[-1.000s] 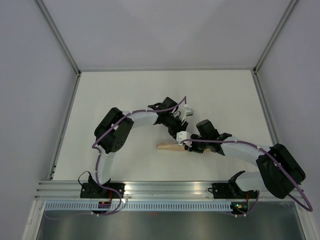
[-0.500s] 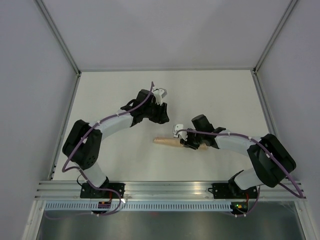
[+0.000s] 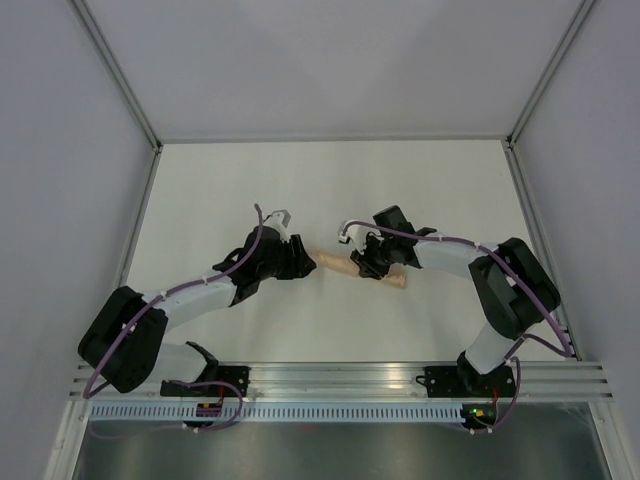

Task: Fold the napkin, place the utensils inside, and roll it up
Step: Adjust the napkin at the center of the board.

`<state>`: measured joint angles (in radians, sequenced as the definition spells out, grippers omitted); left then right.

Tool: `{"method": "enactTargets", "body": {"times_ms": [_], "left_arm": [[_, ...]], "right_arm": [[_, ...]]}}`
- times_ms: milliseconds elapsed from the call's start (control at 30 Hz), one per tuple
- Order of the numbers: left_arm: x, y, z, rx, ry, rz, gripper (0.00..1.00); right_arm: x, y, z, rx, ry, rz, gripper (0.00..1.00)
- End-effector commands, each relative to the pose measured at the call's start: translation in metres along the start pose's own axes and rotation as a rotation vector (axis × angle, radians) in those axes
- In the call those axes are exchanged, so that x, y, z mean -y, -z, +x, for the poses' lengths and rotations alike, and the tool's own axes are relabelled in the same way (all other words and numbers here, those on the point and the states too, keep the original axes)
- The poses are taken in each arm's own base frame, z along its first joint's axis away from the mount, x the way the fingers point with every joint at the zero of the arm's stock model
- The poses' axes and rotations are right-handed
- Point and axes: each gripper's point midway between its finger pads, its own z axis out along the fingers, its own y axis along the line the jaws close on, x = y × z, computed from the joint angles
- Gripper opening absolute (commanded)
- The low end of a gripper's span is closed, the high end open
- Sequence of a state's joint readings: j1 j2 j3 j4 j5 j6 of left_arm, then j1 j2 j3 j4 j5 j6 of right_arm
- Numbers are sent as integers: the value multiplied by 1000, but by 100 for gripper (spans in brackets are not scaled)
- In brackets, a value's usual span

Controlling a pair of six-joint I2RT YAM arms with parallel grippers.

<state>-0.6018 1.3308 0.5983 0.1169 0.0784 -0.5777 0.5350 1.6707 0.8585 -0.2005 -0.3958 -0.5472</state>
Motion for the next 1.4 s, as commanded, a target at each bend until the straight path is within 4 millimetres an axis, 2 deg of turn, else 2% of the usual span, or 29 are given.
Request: {"method": "enactTargets", "body": {"times_ms": [0, 33, 100, 133, 167, 333, 500, 533, 767, 900, 1133, 1367], "left_arm": [[18, -11, -13, 100, 139, 43, 57], [21, -14, -14, 109, 142, 44, 57], [21, -24, -8, 107, 153, 28, 57], [25, -27, -11, 121, 162, 42, 57], [27, -30, -13, 127, 178, 50, 57], [27, -51, -13, 114, 203, 33, 57], [28, -69, -19, 107, 212, 11, 57], [32, -72, -25, 115, 212, 20, 57], [29, -98, -25, 87, 208, -19, 56], [29, -106, -29, 79, 203, -41, 56], [17, -106, -29, 51, 174, -112, 56], [6, -113, -31, 16, 130, -158, 55]], "right_arm": [[-20, -9, 49, -206, -183, -73, 9], [-14, -11, 40, -192, -192, -66, 9], [-15, -17, 40, -214, -240, -75, 9], [-10, -19, 33, -204, -254, -69, 9], [-9, -23, 35, -213, -272, -72, 9], [-3, -30, 20, -197, -369, -55, 8], [-5, -38, 17, -197, -434, -77, 9], [-5, -40, 16, -198, -447, -80, 9], [-5, -50, 10, -192, -516, -99, 9], [-7, -55, 6, -170, -557, -111, 9], [-5, -56, 0, -151, -573, -111, 9], [-2, -51, -9, -121, -551, -101, 30]]}}
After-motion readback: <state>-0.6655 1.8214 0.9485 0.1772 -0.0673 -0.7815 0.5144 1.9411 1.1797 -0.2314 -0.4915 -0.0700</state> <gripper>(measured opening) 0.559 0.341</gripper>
